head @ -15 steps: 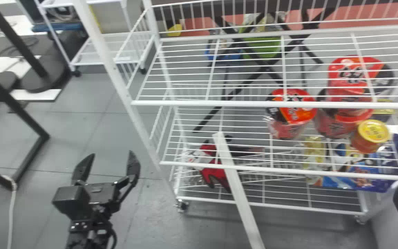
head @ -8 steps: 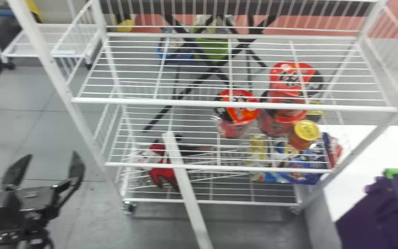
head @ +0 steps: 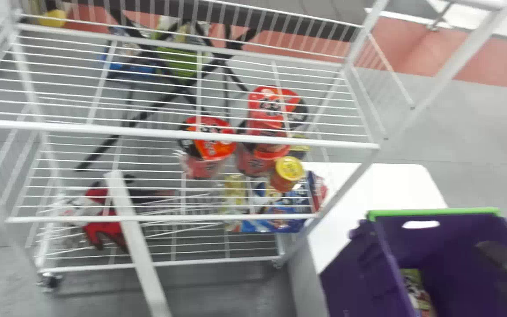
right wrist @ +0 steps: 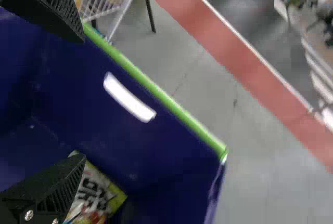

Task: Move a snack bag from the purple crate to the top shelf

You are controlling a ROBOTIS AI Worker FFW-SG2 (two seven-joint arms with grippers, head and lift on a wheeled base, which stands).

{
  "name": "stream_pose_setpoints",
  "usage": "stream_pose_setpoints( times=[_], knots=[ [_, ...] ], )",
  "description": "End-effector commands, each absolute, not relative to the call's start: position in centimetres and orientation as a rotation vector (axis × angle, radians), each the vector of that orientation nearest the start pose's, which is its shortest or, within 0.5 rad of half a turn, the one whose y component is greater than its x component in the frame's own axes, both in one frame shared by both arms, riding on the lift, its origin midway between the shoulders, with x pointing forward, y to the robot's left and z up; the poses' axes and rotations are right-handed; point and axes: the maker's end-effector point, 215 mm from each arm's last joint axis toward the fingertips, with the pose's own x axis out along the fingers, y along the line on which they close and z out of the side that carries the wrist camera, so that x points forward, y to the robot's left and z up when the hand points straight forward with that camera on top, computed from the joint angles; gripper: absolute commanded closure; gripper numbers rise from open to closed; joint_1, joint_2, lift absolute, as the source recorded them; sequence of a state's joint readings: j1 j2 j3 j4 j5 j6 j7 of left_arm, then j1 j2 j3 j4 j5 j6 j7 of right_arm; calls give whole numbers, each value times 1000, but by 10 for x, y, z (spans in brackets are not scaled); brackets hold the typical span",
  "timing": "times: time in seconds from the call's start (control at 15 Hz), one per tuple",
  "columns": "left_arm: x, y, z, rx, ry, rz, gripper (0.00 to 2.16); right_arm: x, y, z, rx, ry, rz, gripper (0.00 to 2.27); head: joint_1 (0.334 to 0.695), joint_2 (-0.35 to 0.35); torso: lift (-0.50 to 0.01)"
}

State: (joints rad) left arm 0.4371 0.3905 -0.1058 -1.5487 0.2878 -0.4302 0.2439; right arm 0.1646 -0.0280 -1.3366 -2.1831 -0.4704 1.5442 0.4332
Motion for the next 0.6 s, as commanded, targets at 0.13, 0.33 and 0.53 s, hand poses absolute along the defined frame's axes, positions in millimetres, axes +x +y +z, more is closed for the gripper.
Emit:
stream_pose_setpoints(
  times=[0.13, 0.33, 0.53],
  knots=[
    [425, 347, -442, 71, 59, 111, 9, 226, -591, -461, 911, 716, -522, -2, 695, -350, -453],
    [424, 349, -442, 71, 57, 111, 9, 222, -587, -506, 976, 833, -542, -2, 695, -350, -453],
    [425, 348, -441, 70, 55, 107, 9, 226, -602, -525, 1012, 901, -567, -2, 695, -350, -453]
  ],
)
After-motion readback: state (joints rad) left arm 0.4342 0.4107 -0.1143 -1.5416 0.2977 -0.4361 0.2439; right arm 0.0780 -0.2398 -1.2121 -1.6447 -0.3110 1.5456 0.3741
